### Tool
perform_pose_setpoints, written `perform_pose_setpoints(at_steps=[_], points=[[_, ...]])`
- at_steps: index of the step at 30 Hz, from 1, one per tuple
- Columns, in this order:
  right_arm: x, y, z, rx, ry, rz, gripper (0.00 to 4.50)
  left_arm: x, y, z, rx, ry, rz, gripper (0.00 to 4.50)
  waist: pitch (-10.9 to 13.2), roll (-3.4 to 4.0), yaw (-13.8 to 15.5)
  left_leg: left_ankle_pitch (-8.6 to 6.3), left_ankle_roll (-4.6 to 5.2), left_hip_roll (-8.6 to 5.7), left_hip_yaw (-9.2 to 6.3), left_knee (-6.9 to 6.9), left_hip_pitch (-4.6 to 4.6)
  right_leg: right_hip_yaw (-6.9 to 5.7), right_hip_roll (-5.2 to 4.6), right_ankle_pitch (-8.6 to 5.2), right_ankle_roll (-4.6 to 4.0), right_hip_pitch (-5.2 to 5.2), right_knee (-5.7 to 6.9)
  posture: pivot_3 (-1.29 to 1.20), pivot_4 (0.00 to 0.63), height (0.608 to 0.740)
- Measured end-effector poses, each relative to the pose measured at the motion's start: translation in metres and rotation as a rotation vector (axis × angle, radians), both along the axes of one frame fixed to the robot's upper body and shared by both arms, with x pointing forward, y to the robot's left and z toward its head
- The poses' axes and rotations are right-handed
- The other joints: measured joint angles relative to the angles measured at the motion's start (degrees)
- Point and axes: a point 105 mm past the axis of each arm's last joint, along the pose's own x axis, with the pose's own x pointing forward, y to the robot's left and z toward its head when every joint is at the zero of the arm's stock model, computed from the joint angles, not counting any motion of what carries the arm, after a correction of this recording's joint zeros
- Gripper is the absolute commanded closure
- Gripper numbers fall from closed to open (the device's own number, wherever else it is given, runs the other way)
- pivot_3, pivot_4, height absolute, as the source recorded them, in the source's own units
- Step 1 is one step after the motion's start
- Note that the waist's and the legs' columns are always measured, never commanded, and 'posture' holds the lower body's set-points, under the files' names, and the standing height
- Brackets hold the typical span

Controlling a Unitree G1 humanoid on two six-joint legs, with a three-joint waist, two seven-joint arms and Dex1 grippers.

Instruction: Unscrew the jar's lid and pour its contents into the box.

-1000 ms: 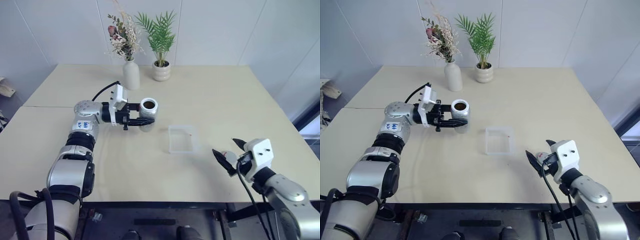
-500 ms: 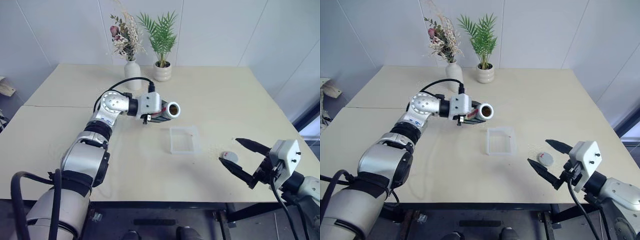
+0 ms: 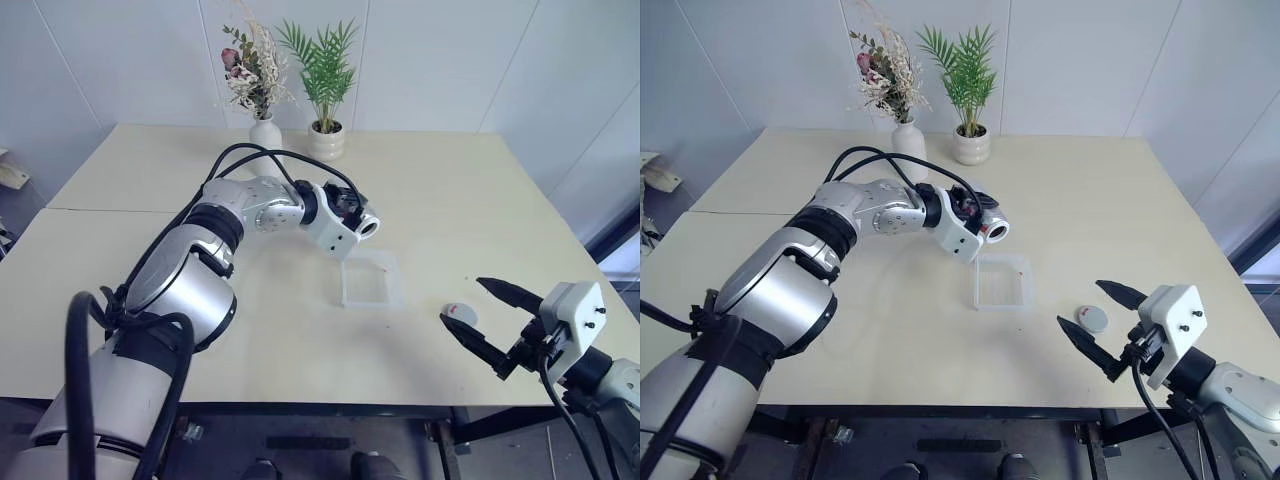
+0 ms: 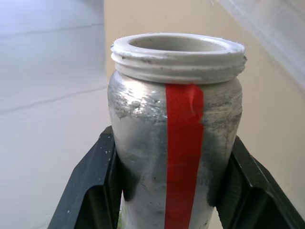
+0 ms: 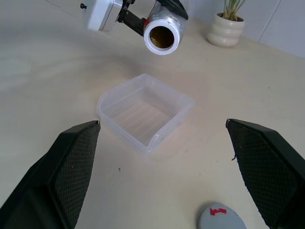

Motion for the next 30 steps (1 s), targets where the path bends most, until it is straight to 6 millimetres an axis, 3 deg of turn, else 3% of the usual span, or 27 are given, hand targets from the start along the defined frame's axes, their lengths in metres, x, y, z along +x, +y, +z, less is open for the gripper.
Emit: perform_pose_setpoints(at_steps=[9,22,25,30], points=[[0.004,0.001,0.008,-0.023,-0.014,0.007,0.04,-0.012,-0.014,-0.013,0.251,-0.326,-0.286,2.44,0.1,-0.15,0.0,-0.11,-0.04,0.0,0.07,-0.03,-0.03,0.02,0.0,-0.06,0.08,-0.01,-0.1,0.0,0.15,0.74],[0.006,0.001,0.01,-0.038,-0.008,0.009,0.04,-0.016,-0.029,0.0,0.287,-0.629,-0.452,2.44,0.1,-0.15,1.9,-0.15,-0.03,-0.01,0.13,-0.01,-0.04,0.02,-0.01,-0.07,0.09,-0.02,-0.12,0.0,0.15,0.74],[0.006,0.0,0.01,-0.042,-0.006,0.007,0.04,-0.017,-0.032,0.004,0.205,-0.558,-0.414,2.44,0.1,-0.15,2.3,-0.15,-0.03,0.0,0.14,-0.02,-0.03,0.02,-0.01,-0.07,0.09,-0.02,-0.11,0.0,0.15,0.74],[0.006,-0.001,0.008,-0.041,0.003,0.006,0.04,-0.008,-0.019,0.024,-0.32,-0.015,-0.085,2.44,0.0,0.0,2.8,-0.14,-0.04,0.01,0.25,-0.02,0.05,0.02,-0.02,-0.11,-0.03,-0.02,-0.02,0.0,0.15,0.74]])
